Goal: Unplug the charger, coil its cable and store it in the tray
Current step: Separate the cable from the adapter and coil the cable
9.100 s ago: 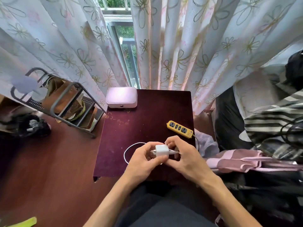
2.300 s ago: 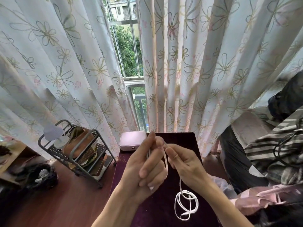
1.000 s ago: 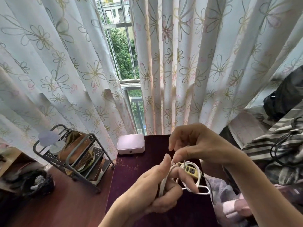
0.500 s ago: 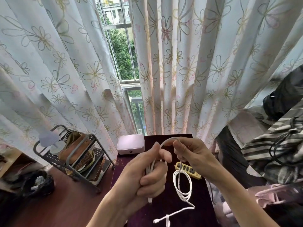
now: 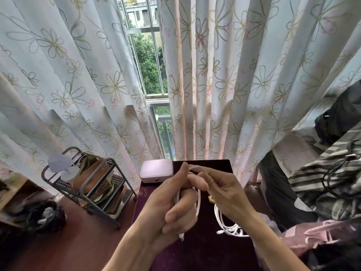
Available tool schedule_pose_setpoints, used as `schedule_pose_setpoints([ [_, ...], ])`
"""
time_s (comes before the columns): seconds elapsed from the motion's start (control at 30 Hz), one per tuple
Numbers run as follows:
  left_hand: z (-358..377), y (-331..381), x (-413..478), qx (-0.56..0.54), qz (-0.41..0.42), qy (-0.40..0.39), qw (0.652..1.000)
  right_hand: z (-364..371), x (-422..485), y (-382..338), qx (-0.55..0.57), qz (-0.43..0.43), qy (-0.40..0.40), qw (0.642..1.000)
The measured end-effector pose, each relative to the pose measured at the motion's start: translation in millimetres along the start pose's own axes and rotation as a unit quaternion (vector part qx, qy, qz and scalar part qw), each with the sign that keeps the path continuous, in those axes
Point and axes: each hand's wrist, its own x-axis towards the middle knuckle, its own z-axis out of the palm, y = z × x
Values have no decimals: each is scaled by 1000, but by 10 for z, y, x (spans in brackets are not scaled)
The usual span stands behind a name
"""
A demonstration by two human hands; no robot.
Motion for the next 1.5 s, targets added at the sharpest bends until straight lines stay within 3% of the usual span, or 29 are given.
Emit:
schedule_pose_setpoints([
  [0.13,25,23,43,-61,18,13,998,96,-74,63,-68,0,-23,997],
  [0.27,-7,119,84,-108,63,11,992,192,-205,169,-104,66,-72,990],
  [0.37,-69,234,89,-57,111,21,992,202,-340,267,-195,108,-123,967],
  [0.47,-153,308,121,51,162,91,981,247,-470,193,-326,107,-183,921],
  [0.6,-273,267,188,164,167,164,958,278,-550,-140,-457,13,-229,859],
  [0.73,-366,127,190,253,88,166,949,154,-464,-614,-490,-93,-204,842],
  [0.9,-389,53,109,259,-24,115,959,-8,-345,-981,-440,-139,-186,867],
  [0.97,-385,89,118,206,-20,116,972,-52,-301,-1063,-421,-133,-227,868],
  [1.07,-378,194,142,146,8,148,978,-63,-308,-1084,-454,-91,-287,838],
  [1.23,-387,231,122,167,21,131,977,-98,-317,-1136,-455,-115,-280,838],
  [1.37,-283,76,140,265,11,135,955,-103,-245,-1196,-418,-92,-259,866],
  [1.5,-187,-76,105,430,-15,124,894,-141,-114,-1219,-397,-87,-218,887],
])
